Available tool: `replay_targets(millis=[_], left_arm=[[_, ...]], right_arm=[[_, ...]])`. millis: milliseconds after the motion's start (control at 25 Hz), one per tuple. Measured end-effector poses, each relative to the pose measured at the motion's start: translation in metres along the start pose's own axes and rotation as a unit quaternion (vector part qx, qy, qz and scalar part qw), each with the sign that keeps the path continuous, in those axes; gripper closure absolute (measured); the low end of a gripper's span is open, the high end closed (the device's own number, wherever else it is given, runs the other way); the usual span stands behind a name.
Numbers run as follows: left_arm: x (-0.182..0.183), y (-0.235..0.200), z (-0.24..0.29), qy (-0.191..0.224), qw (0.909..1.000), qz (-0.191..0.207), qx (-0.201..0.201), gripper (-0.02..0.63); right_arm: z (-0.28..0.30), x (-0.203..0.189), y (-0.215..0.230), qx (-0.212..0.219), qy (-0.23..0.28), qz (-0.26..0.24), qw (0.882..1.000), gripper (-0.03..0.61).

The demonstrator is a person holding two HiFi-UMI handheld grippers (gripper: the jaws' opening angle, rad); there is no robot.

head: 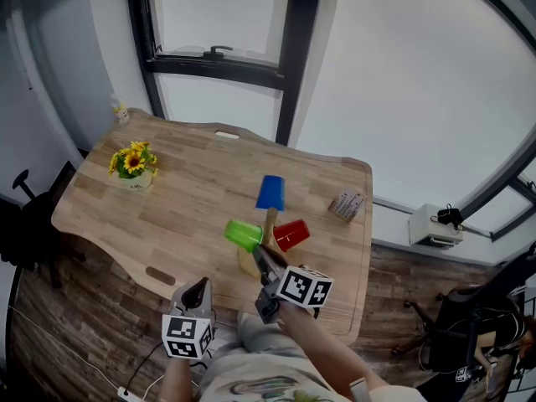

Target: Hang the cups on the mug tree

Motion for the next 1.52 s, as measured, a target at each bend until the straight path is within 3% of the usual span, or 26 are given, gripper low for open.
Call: replay_targets(millis=[280, 520, 800, 1320, 1520], left_arm=[[-0.002, 0.007, 0.001, 0.004, 1.0000, -0.004, -0.005, 0.609], [-0.001, 0.010, 0.000, 0.006, 1.0000, -0.003, -0.007, 0.609], [0.002, 0.018, 0.003, 0.009, 0.9998, -0.001, -0.015, 0.609], [0.013, 0.044, 0.018, 0.016, 0.9988, 0.013, -0.045, 0.609], [0.018, 0.054, 0.021, 0.024, 0.9983, 0.008, -0.053, 0.609]], right_arm=[[-0.004, -0.001, 0.004, -0.014, -0.020, -0.017, 1.000, 0.555], [-0.012, 0.000, 0.002, -0.009, -0.029, -0.034, 0.999, 0.518], [-0.028, -0.003, 0.003, -0.018, -0.041, -0.080, 0.996, 0.512], [-0.060, -0.003, -0.003, -0.056, -0.027, -0.252, 0.966, 0.520], [-0.073, -0.006, -0.005, -0.076, -0.019, -0.301, 0.950, 0.578]])
Point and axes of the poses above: the fingertips, and each gripper's own axes: z forward along the fingers, y to its right, x out of its top, the point moved 7 cm from there along -z, backward along the fingers, and after that the axes turned 4 degrees about -x, right-handed, at the moved point
